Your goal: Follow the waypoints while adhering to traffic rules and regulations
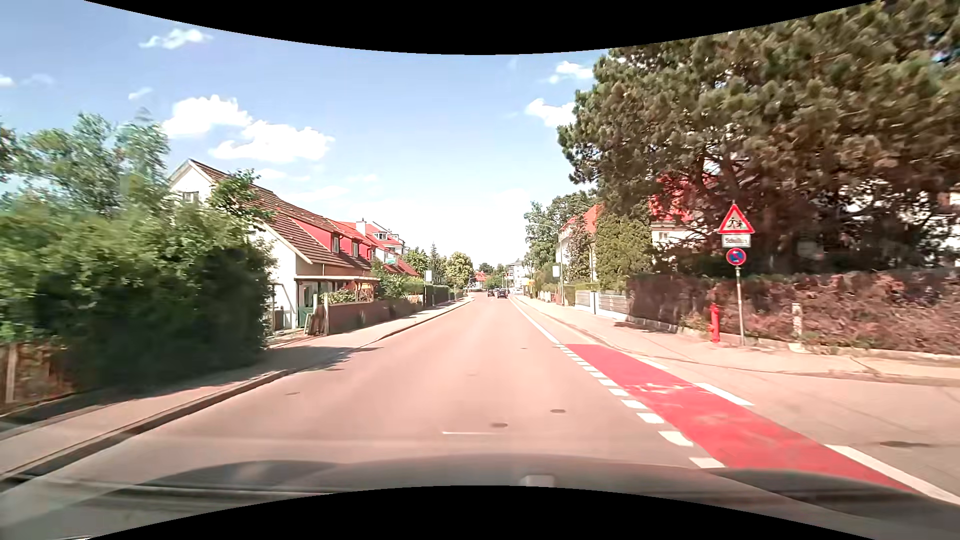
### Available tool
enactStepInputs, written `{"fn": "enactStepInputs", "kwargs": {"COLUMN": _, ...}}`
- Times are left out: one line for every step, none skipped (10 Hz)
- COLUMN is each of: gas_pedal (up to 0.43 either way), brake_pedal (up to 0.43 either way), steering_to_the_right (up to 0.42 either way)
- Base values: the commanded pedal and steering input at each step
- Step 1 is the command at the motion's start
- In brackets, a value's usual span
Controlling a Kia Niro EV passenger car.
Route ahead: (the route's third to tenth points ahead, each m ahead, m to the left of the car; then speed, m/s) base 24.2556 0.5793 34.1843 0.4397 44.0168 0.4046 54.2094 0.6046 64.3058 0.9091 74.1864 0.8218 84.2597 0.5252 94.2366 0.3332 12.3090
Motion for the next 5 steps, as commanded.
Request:
{"fn": "enactStepInputs", "kwargs": {"gas_pedal": 0.079, "brake_pedal": 0.0, "steering_to_the_right": -0.001}}
{"fn": "enactStepInputs", "kwargs": {"gas_pedal": 0.079, "brake_pedal": 0.0, "steering_to_the_right": -0.001}}
{"fn": "enactStepInputs", "kwargs": {"gas_pedal": 0.079, "brake_pedal": 0.0, "steering_to_the_right": -0.002}}
{"fn": "enactStepInputs", "kwargs": {"gas_pedal": 0.079, "brake_pedal": 0.0, "steering_to_the_right": -0.003}}
{"fn": "enactStepInputs", "kwargs": {"gas_pedal": 0.079, "brake_pedal": 0.0, "steering_to_the_right": -0.004}}
